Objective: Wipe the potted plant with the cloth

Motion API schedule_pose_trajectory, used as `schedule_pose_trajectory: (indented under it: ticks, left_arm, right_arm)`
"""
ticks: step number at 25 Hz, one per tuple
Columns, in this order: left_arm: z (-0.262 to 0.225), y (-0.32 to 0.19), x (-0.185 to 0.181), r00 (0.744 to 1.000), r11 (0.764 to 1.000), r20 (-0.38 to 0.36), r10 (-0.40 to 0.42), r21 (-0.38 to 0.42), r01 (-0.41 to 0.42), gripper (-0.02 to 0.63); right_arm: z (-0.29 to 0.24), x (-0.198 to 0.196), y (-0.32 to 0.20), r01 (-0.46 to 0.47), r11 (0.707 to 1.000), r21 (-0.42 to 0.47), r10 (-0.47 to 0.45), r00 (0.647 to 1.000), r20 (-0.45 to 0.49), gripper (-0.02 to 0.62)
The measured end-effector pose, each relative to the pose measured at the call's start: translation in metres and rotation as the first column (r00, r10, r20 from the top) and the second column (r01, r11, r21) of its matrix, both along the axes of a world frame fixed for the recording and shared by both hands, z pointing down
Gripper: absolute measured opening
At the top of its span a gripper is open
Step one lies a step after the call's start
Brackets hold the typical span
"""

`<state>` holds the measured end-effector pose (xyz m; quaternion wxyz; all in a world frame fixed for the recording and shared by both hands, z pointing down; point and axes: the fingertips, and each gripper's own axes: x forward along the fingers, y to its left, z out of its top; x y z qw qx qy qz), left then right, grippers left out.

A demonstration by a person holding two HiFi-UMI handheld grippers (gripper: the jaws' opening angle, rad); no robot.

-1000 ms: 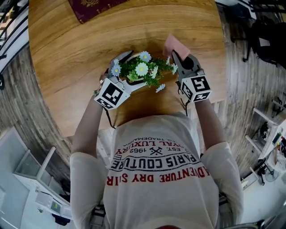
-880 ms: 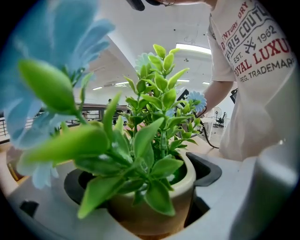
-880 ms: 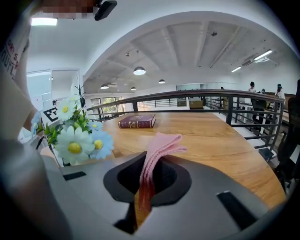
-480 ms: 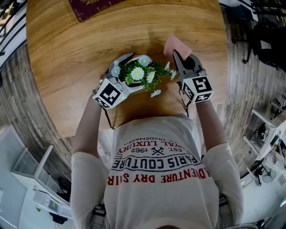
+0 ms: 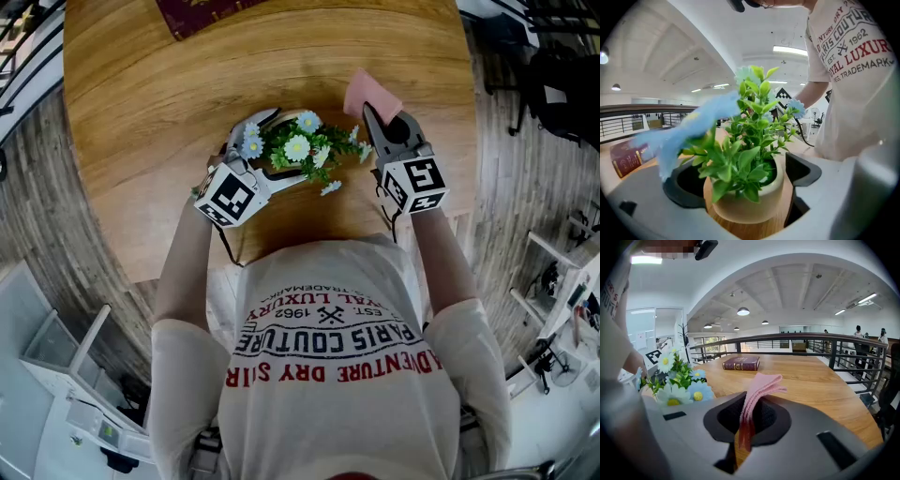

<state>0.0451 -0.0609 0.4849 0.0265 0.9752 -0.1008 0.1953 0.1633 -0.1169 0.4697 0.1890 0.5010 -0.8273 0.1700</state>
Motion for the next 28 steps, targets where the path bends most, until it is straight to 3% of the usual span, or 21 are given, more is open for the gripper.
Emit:
schedule_pose_trajectory:
  ticks: [5, 13, 17, 20, 21, 22, 23, 26, 28]
  left_arm:
    - [-0.013, -0.001, -0.018, 0.998, 0.997, 0.001, -0.067, 0.025, 0.067, 0.515]
    - [-0.08, -0.007, -0.053, 0.97, 0.968, -0.104, -0.218, 0.102, 0.229, 0.514]
    - [-0.113, -0.01, -0.067, 0.937, 0.936, -0.15, -0.316, 0.113, 0.334, 0.512]
    - [-0.14, -0.015, -0.08, 0.891, 0.894, -0.206, -0.405, 0.115, 0.433, 0.498]
    - [-0.151, -0.018, -0.087, 0.865, 0.867, -0.232, -0.445, 0.131, 0.481, 0.424]
    - [-0.162, -0.022, -0.095, 0.834, 0.834, -0.261, -0.486, 0.147, 0.532, 0.242]
    - [-0.171, -0.023, -0.101, 0.807, 0.806, -0.287, -0.516, 0.157, 0.571, 0.136]
    - [-0.186, -0.023, -0.113, 0.769, 0.764, -0.303, -0.563, 0.162, 0.624, 0.12]
    - [-0.189, -0.027, -0.124, 0.73, 0.713, -0.291, -0.618, 0.183, 0.677, 0.053]
  right_arm:
    - [-0.014, -0.005, 0.008, -0.009, 0.999, 0.033, 0.009, 1.0, 0.002, 0.037]
    - [-0.056, -0.016, 0.023, -0.024, 0.993, 0.114, 0.023, 1.0, 0.012, 0.037]
    - [-0.076, -0.017, 0.029, -0.034, 0.987, 0.156, 0.035, 0.999, -0.008, 0.037]
    - [-0.091, -0.019, 0.026, -0.039, 0.981, 0.188, 0.039, 0.999, -0.001, 0.037]
    - [-0.097, -0.02, 0.023, -0.037, 0.979, 0.202, 0.038, 0.999, 0.002, 0.037]
    - [-0.103, -0.022, 0.02, -0.035, 0.976, 0.214, 0.035, 0.999, 0.004, 0.037]
    - [-0.109, -0.024, 0.018, -0.033, 0.974, 0.225, 0.032, 0.999, 0.005, 0.037]
    - [-0.125, -0.033, 0.019, -0.013, 0.966, 0.258, 0.014, 1.0, -0.003, 0.037]
    - [-0.135, -0.04, 0.015, 0.012, 0.957, 0.289, -0.008, 1.0, -0.014, 0.037]
